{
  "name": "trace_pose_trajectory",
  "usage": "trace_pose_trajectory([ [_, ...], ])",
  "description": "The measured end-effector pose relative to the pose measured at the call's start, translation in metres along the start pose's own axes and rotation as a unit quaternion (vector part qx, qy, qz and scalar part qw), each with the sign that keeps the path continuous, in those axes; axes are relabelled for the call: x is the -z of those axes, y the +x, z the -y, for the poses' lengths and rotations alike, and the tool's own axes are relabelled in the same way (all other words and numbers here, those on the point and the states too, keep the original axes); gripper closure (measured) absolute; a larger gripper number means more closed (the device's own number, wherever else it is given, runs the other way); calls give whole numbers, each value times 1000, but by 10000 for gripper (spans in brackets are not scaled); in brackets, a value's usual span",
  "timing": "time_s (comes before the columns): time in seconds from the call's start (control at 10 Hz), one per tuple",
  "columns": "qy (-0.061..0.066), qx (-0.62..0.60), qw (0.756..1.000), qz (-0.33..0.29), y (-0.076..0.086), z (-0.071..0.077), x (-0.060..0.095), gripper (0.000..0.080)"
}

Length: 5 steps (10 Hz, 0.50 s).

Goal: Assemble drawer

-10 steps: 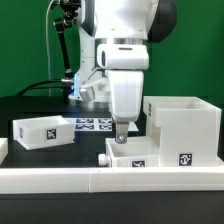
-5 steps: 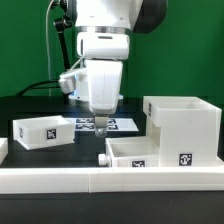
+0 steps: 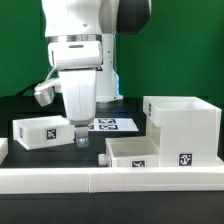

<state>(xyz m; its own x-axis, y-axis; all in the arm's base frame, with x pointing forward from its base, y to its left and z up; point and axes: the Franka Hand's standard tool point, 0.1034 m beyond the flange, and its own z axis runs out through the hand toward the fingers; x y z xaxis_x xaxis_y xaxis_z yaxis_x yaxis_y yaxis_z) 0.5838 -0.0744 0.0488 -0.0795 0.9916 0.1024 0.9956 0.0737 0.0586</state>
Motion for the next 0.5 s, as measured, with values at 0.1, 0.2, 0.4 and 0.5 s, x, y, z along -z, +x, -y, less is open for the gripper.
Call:
trace_pose_trajectory([
  [0.1,0,4,1000,-21,-8,-3,-5,151],
  [0.2,1,7,999,-39,-11,-6,-9,151],
  [0.4,-4,17,999,-42,-5,-14,-17,151],
  [0.5,-3,13,999,-44,-3,-13,-21,151],
])
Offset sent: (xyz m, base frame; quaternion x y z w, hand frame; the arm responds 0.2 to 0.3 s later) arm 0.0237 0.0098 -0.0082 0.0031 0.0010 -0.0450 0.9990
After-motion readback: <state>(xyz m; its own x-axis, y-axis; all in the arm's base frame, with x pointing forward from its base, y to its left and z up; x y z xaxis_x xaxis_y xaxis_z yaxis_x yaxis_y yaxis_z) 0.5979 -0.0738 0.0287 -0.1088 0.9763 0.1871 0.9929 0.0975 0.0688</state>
